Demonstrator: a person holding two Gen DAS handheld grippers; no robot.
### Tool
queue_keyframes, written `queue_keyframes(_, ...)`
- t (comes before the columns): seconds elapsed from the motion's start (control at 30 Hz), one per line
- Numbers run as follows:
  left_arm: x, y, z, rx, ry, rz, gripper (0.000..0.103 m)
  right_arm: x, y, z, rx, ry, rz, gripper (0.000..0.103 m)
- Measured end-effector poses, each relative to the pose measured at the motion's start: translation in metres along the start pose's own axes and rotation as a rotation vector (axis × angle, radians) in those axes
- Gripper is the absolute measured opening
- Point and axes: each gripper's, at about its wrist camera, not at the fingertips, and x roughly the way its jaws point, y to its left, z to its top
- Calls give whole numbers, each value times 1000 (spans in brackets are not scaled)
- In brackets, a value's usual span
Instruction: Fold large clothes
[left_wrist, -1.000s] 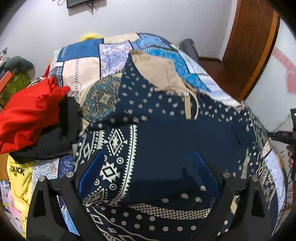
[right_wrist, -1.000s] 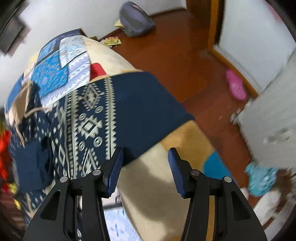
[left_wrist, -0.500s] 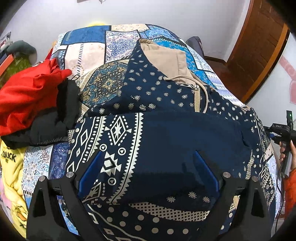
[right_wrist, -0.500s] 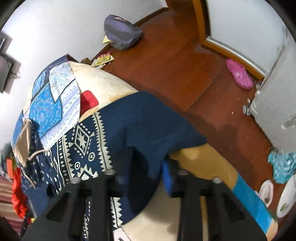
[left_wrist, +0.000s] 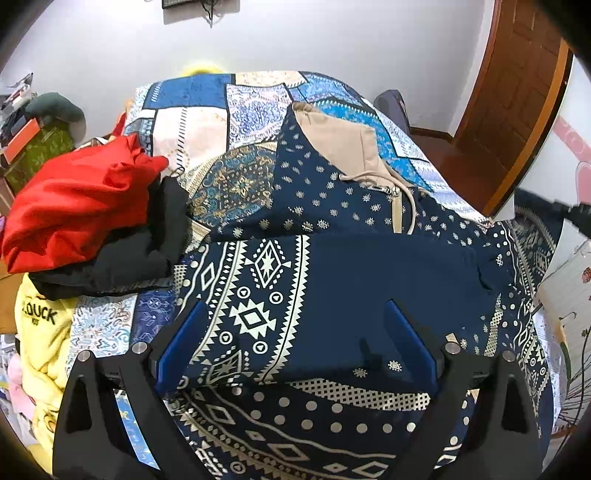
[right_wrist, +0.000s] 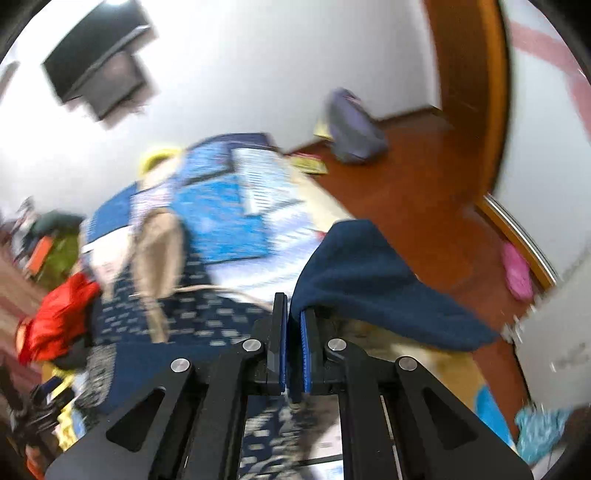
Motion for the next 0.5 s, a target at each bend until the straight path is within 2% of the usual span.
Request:
queue_keyframes(0.1, -8, 1, -1, 0, -11, -6, 96, -2, 38, -3, -83, -5, 52, 6)
queue_keyframes(0.2, -16, 3, -5, 4, -23, -8, 96, 10, 70, -18, -153, 42, 107, 6)
queue_keyframes(0.33, -24, 6, -10, 8, -28, -6, 96, 45, 94, -50, -197, 167, 137, 6)
queue_keyframes(0.5, -28, 9, -20, 11, -18, -23, 96, 86, 99, -87, -196, 320, 129, 6)
